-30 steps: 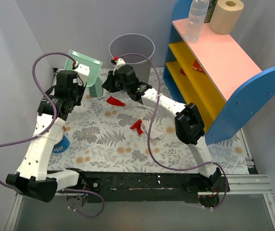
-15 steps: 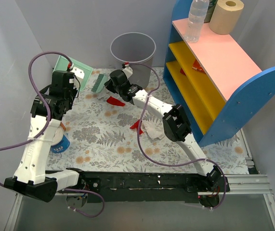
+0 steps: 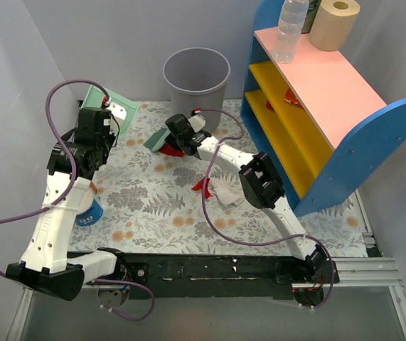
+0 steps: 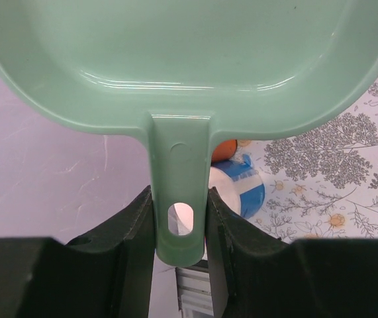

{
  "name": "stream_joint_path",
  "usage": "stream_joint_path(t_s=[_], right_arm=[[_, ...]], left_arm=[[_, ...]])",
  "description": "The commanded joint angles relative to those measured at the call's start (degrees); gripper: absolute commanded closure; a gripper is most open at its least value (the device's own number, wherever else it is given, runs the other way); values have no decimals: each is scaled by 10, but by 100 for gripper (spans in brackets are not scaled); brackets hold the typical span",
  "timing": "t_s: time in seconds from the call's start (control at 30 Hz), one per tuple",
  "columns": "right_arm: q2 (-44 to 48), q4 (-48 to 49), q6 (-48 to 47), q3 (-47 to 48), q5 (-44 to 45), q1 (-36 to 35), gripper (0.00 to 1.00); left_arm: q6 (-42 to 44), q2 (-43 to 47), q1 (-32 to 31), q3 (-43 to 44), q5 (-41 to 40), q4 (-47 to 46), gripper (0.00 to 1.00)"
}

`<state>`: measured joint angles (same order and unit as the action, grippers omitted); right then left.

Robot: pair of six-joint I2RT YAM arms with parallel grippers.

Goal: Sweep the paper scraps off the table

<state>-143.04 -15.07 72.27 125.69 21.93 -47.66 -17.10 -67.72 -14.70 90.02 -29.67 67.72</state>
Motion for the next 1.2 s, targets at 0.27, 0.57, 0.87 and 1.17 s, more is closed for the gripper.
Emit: stream_joint_path(t_s=[0.27, 0.57, 0.87, 1.17], right_arm=[[296, -123, -65, -347, -63, 15, 99], [484, 32, -344, -547, -172, 23, 99], [599, 6, -652, -465, -243, 20, 99], [677, -79, -921, -493, -283, 26, 99]], left_arm=[[23, 78, 3, -184, 103, -116, 100], [93, 49, 3, -307, 236, -169, 100], [263, 32, 2, -416, 323, -150, 100], [297, -74, -3, -447, 378, -154, 100]])
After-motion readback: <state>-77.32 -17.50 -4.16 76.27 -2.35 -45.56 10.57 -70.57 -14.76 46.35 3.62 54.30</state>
